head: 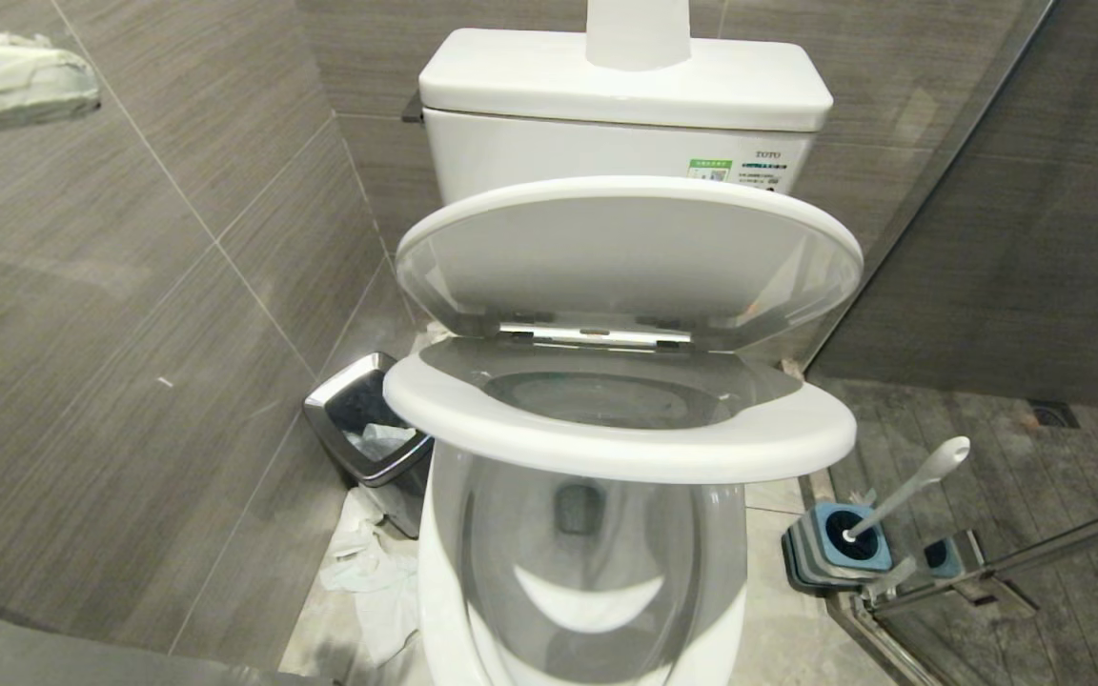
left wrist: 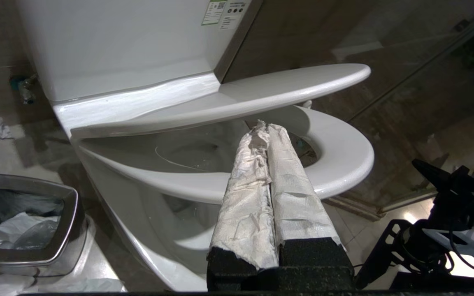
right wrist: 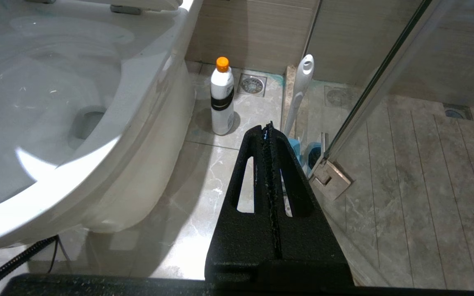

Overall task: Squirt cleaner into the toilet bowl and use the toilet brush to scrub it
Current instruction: Close the toilet lid

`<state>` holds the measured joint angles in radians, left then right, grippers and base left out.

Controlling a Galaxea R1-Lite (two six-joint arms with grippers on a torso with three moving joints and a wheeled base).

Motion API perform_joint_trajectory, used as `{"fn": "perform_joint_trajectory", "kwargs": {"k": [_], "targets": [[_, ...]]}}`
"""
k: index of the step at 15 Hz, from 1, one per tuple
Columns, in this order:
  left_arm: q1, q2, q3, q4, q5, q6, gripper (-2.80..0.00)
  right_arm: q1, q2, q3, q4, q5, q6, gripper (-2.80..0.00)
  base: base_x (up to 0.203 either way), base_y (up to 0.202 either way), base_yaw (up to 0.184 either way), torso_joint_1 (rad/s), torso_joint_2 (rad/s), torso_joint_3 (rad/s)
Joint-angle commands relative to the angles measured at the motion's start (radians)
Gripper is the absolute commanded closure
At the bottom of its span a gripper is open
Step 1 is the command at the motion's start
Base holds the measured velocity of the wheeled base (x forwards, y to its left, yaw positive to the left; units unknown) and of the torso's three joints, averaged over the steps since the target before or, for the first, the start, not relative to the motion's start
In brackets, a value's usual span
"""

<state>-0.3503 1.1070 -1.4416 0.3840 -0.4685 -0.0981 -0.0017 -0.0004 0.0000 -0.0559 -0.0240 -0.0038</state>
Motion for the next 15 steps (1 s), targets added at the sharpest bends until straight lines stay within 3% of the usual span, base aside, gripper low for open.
{"fn": "perform_joint_trajectory", "kwargs": {"k": [1,5,8,9,11,15], "targets": [[0.018,0.019,-0.014,-0.006,-0.004,-0.001,0.00,0.000,0.000,0.025,-0.001,-0.001,-0.001,0.00,0.000,0.000,0.000,0.002,0.00,0.026],[0.028,0.176,-0.151,-0.030,-0.007,0.024,0.00,0.000,0.000,0.025,-0.001,-0.001,-0.001,0.00,0.000,0.000,0.000,0.000,0.00,0.000],[0.023,0.319,-0.243,-0.033,0.015,0.242,0.00,0.000,0.000,0.025,-0.001,-0.001,-0.001,0.00,0.000,0.000,0.000,0.000,0.00,0.000],[-0.012,0.336,-0.249,-0.028,0.018,0.266,0.00,0.000,0.000,0.025,-0.001,-0.001,-0.001,0.00,0.000,0.000,0.000,0.000,0.00,0.000],[-0.070,0.362,-0.254,0.014,0.029,0.281,0.00,0.000,0.000,0.025,-0.001,-0.001,-0.001,0.00,0.000,0.000,0.000,0.000,0.00,0.000],[-0.117,0.402,-0.250,0.022,0.071,0.281,0.00,0.000,0.000,0.025,-0.001,-0.001,-0.001,0.00,0.000,0.000,0.000,0.000,0.00,0.000]]}}
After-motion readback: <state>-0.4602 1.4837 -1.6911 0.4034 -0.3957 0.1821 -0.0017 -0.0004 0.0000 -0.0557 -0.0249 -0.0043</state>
